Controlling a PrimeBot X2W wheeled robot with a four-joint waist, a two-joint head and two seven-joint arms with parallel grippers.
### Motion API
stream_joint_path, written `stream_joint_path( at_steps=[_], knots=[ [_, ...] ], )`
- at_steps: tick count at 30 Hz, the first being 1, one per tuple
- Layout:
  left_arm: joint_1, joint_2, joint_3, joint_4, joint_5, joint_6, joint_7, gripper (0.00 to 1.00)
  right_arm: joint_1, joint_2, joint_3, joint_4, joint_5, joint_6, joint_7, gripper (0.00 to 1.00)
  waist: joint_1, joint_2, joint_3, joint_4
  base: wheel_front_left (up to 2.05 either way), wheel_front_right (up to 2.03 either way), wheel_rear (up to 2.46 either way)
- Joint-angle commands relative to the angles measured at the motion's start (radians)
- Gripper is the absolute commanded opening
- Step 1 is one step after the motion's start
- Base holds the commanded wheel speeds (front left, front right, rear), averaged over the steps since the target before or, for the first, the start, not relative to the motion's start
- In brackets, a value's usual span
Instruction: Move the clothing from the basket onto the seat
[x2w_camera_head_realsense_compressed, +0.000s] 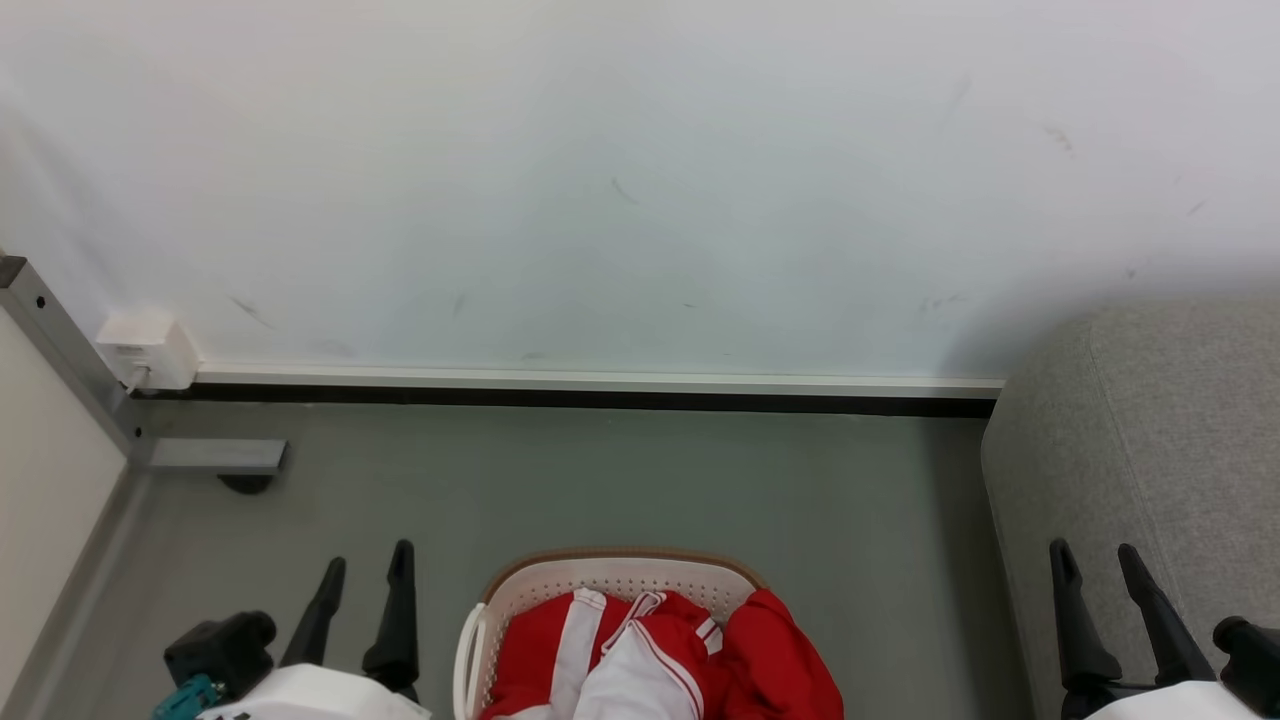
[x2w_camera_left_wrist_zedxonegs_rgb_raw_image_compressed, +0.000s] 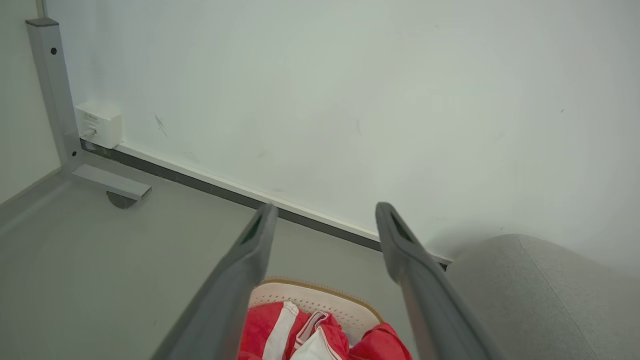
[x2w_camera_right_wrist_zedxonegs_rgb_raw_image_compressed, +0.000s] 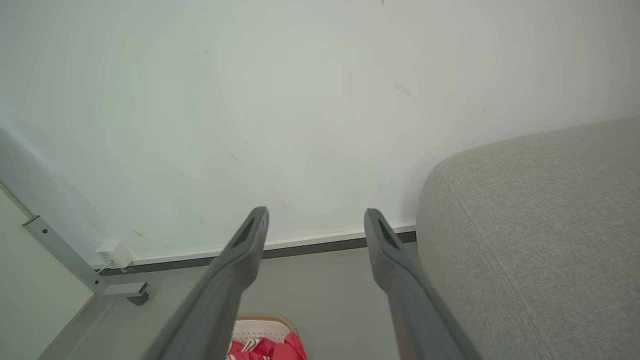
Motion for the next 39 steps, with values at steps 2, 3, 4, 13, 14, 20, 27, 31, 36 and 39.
stream_joint_path(
  at_steps=[2,3,4,13,14,20,27,31,36,39],
  knots=[
    [0.001,0.015,0.002,-0.014,0.037,0.008,-0.013,1.00,-0.003,-0.009,-0.001,-0.002,-0.034,-0.001,-0.013,1.00,-0.0001,0.0000,0.001,0.000,0.00,0.00,0.00],
    [0.001,0.017,0.002,-0.015,0.048,0.007,-0.016,1.00,-0.003,-0.010,-0.001,0.000,-0.041,-0.001,-0.016,1.00,-0.0001,0.0000,0.001,0.001,0.00,0.00,0.00],
    [0.001,0.018,0.001,-0.015,0.058,0.007,-0.019,1.00,-0.003,-0.013,0.001,0.001,-0.050,-0.001,-0.019,1.00,-0.0001,0.0000,0.001,0.001,0.00,0.00,0.00],
    [0.006,0.022,-0.001,0.000,0.136,-0.014,-0.041,1.00,0.003,-0.011,-0.003,0.006,-0.104,-0.001,-0.041,1.00,-0.0001,0.0000,0.001,0.002,0.00,0.00,0.00],
    [0.007,0.020,-0.001,0.002,0.145,-0.017,-0.044,1.00,0.004,-0.011,-0.002,0.007,-0.104,-0.001,-0.045,1.00,-0.0001,0.0000,0.001,0.002,0.00,0.00,0.00],
    [0.014,0.015,0.001,0.005,0.202,-0.028,-0.057,1.00,0.009,-0.019,0.002,0.010,-0.133,-0.001,-0.057,1.00,-0.0001,0.0000,0.000,0.003,0.00,0.00,0.00],
    [0.019,0.003,0.017,0.013,0.258,-0.043,-0.072,1.00,0.021,-0.014,0.000,0.021,-0.144,-0.002,-0.073,1.00,-0.0001,0.0000,0.001,0.003,0.00,0.00,0.00],
    [0.023,-0.004,0.029,0.020,0.287,-0.049,-0.082,1.00,0.027,-0.016,-0.002,0.030,-0.160,-0.002,-0.082,1.00,-0.0002,0.0000,0.001,0.002,0.00,0.00,0.00],
    [0.030,-0.011,0.044,0.030,0.333,-0.060,-0.092,1.00,0.033,-0.017,0.001,0.050,-0.172,-0.002,-0.092,1.00,-0.0002,0.0000,0.001,-0.001,0.00,0.00,0.00],
    [0.031,-0.015,0.050,0.033,0.356,-0.066,-0.099,1.00,0.032,-0.020,0.003,0.058,-0.181,-0.002,-0.097,1.00,-0.0002,0.0000,0.002,-0.002,0.00,0.00,0.00]
  ],
)
